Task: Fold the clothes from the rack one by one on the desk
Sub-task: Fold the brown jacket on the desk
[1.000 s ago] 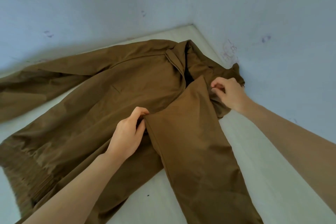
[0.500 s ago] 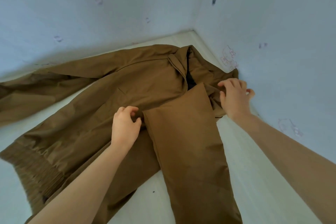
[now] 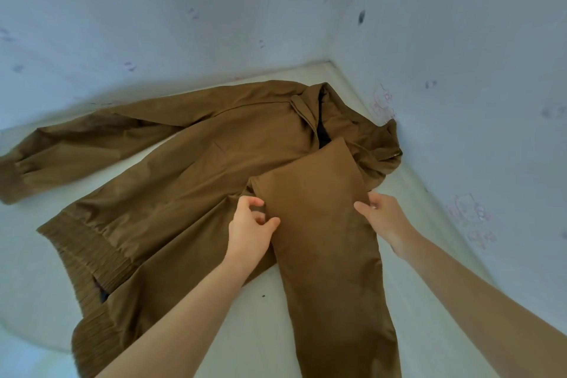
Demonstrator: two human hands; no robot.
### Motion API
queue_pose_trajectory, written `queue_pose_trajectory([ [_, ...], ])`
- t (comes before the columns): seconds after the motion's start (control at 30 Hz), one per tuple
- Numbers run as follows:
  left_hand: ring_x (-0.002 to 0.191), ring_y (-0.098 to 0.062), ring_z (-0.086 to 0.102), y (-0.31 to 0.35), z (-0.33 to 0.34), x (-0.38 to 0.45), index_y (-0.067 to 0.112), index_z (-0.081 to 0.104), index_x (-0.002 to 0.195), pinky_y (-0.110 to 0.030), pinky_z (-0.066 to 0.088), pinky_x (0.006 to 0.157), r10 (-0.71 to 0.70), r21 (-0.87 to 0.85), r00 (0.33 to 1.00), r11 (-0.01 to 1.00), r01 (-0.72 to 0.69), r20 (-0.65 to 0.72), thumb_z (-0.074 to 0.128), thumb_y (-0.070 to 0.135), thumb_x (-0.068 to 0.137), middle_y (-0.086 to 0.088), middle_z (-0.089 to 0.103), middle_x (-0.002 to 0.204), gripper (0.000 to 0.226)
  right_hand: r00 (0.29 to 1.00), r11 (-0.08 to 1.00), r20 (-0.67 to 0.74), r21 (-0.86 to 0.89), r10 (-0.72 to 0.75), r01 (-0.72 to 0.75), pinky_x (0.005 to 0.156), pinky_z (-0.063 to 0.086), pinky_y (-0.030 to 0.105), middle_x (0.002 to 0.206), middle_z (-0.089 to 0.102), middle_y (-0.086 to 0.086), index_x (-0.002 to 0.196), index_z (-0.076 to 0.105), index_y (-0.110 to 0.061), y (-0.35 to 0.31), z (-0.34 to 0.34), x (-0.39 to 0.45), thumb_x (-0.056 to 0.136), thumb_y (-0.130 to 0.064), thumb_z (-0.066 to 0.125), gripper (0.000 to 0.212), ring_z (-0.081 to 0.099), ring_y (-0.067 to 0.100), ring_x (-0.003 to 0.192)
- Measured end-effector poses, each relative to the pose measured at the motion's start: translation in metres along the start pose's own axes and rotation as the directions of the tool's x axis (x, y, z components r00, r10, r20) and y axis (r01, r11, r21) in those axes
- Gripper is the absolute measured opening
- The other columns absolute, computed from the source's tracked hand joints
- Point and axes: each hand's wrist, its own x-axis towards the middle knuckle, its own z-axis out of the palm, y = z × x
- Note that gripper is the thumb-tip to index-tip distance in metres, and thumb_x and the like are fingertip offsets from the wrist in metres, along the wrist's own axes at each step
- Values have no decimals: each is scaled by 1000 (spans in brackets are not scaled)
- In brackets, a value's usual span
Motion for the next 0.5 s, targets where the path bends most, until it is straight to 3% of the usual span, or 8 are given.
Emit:
queue_pose_trajectory([
  [0.1, 84, -16, 66, 12, -14, 10, 25, 53, 105, -38, 58, 84, 55, -107, 998, 992, -59, -43, 73, 17, 85, -2, 65, 90, 29, 985, 989, -97, -49, -144, 140, 85, 46, 26, 89, 58, -8, 100, 58, -16, -35, -8, 3, 99, -25, 50, 12, 54, 6, 80],
  [0.2, 83, -16, 65, 33, -32, 31, 22, 57, 105, -37, 59, 81, 130, -188, 987, 971, -145, -93, 72, 15, 85, -4, 64, 88, 26, 958, 968, -154, -93, -244, 232, 86, 48, 28, 92, 61, 2, 100, 62, -10, -76, -12, 23, 98, -25, 52, 18, 57, 13, 85],
  [0.3, 84, -13, 64, 51, -47, 56, 22, 60, 111, -27, 56, 80, 187, -114, 974, 973, -201, -126, 73, 18, 85, -1, 65, 89, 30, 935, 943, -164, -166, -314, 288, 87, 49, 33, 101, 63, 15, 107, 61, -1, -114, -9, 51, 97, -24, 52, 27, 59, 26, 95],
  [0.4, 84, -9, 61, 59, -57, 89, 21, 63, 115, -22, 51, 82, 191, 8, 972, 981, -192, -140, 75, 22, 83, 3, 64, 89, 34, 930, 929, -154, -218, -335, 298, 93, 45, 32, 107, 60, 7, 119, 57, -6, -146, 1, 87, 97, -24, 52, 28, 56, 21, 101],
  [0.5, 82, -6, 58, 57, -61, 118, 21, 65, 112, -13, 43, 72, 166, 94, 978, 983, -155, -124, 73, 25, 85, 6, 63, 91, 28, 926, 901, -130, -315, -354, 300, 84, 41, 27, 100, 56, 2, 121, 54, -9, -165, 15, 122, 97, -21, 52, 27, 55, 19, 98],
])
